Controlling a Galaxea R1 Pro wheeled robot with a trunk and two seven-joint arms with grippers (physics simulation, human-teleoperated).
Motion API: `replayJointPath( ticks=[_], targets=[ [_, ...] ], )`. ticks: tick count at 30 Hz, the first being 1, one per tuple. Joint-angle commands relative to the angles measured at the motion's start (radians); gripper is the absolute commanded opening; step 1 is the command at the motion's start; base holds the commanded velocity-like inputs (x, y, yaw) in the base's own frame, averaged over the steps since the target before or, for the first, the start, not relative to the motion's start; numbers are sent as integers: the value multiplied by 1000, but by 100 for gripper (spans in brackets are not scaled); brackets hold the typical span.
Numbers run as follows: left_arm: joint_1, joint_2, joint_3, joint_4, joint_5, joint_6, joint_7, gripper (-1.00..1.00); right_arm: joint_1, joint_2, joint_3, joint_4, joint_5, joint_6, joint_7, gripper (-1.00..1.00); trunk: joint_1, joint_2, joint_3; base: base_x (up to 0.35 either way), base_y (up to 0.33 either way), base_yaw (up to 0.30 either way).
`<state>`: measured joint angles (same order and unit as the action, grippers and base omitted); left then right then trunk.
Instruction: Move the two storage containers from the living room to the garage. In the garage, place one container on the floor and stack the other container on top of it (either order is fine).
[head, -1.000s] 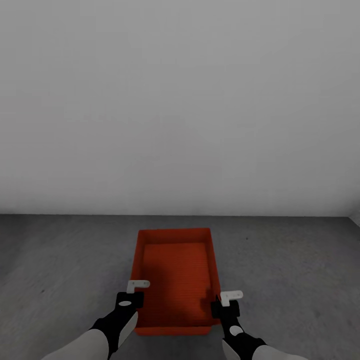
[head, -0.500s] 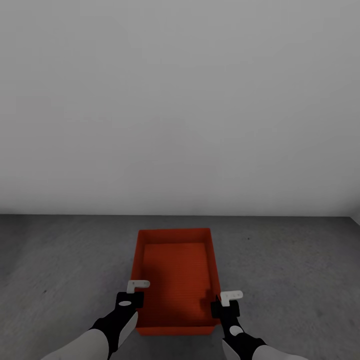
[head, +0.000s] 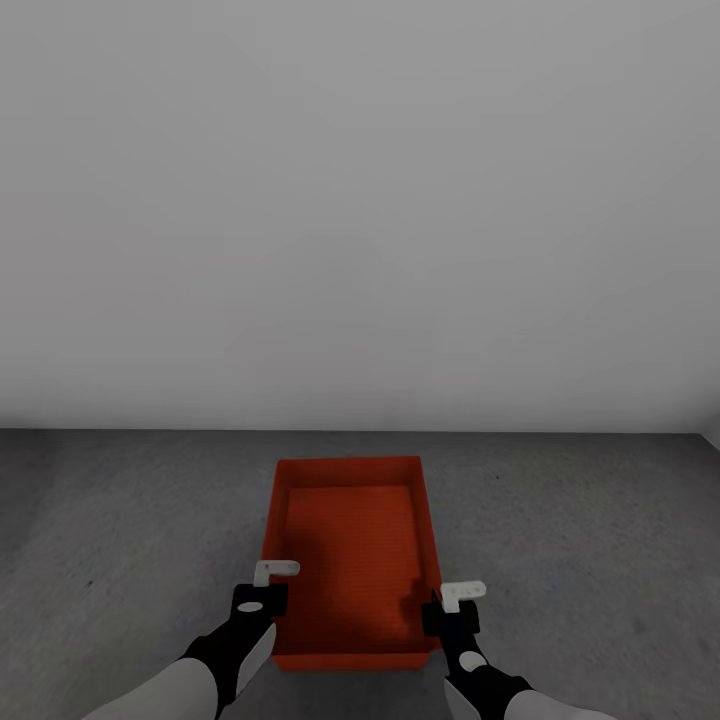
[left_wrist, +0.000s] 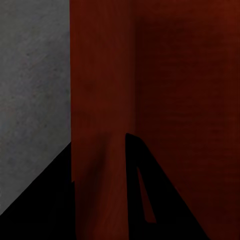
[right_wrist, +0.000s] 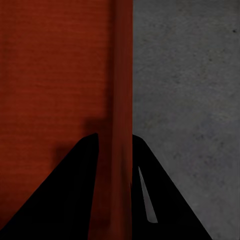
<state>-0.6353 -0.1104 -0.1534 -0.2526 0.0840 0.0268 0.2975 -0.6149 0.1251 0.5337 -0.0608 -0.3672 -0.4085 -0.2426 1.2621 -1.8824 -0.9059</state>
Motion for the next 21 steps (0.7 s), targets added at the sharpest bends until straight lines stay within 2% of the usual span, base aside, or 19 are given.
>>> replayJointPath(
  ticks=[1, 7, 21],
  targets=[
    [-1, -8, 32, -11, 23, 2, -1, -100, 0, 5, -11, 2, -18, -4, 6, -100, 0, 0, -1, 17, 48, 0],
    [-1, -8, 32, -11, 23, 2, -1, -100, 0, 5, -11, 2, -18, -4, 6, -100, 0, 0, -1, 61, 91, 0],
    [-1, -8, 32, -11, 23, 2, -1, -100, 0, 5, -12, 2, -21, -4, 6, -100, 0, 0, -5, 4, 5, 0]
  ],
)
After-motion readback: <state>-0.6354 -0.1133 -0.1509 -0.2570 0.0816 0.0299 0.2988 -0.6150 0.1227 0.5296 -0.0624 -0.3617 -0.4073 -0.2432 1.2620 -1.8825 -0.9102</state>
